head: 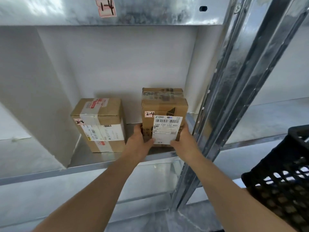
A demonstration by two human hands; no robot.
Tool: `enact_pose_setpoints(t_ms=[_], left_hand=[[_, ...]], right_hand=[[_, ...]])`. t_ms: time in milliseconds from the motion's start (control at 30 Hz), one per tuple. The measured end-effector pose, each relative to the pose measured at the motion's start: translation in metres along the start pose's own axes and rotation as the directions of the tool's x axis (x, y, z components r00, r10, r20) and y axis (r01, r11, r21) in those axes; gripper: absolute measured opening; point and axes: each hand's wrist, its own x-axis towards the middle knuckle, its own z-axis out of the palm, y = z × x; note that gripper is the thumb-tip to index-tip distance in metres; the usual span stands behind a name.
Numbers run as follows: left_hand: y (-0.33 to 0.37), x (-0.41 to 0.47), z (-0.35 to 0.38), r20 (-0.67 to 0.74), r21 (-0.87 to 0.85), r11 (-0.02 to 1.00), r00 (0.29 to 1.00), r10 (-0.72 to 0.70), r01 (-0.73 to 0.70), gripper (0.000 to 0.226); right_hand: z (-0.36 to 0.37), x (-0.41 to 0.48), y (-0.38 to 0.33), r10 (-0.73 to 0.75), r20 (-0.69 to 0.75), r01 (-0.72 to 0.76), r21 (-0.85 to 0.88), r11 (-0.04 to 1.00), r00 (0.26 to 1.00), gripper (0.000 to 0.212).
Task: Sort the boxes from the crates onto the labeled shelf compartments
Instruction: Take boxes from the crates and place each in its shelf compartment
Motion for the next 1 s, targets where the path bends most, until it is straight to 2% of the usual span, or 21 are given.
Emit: enact_pose_setpoints(t_ms=[233,533,667,800,867,1000], left_hand=[[-0.017,0.017,0.014,0.010,-0.004,0.999,0.999,-0.051,0.051,0.062],[-0.028,-0.019,0.015,-0.050,-0.044,0.996,0.996,0.070,-0.072,0.079],[-0.044,-0.065,0.014,-0.062,0.125,0.989,0.995,0.084,-0.076,0.072],[-0.067,-0.108,-0.013,-0.171,0.342,0.938,0.978,0.116,-0.052,0.066],[-0.084,-0.128,-0.032,-0.202,0.425,0.905,0.975,0.092,0.003,0.065],[-0.122,-0.163,-0.075,-0.262,0.499,0.857,0.965,0.010,0.126,0.066]], right_hand=[[0.015,0.012,0.013,0.032,0.007,-0.032,-0.049,0.998,0.999,0.089],[0.010,-0.016,0.006,0.064,-0.020,-0.065,-0.058,0.996,0.998,0.097],[0.005,-0.058,-0.003,0.021,-0.029,-0.027,-0.199,0.980,0.999,0.092],[0.013,-0.105,-0.017,-0.031,0.086,0.068,-0.470,0.880,0.996,0.062],[0.025,-0.123,-0.027,-0.047,0.172,0.130,-0.508,0.851,0.984,0.053],[0.056,-0.148,-0.058,-0.122,0.321,0.277,-0.498,0.822,0.939,0.054]])
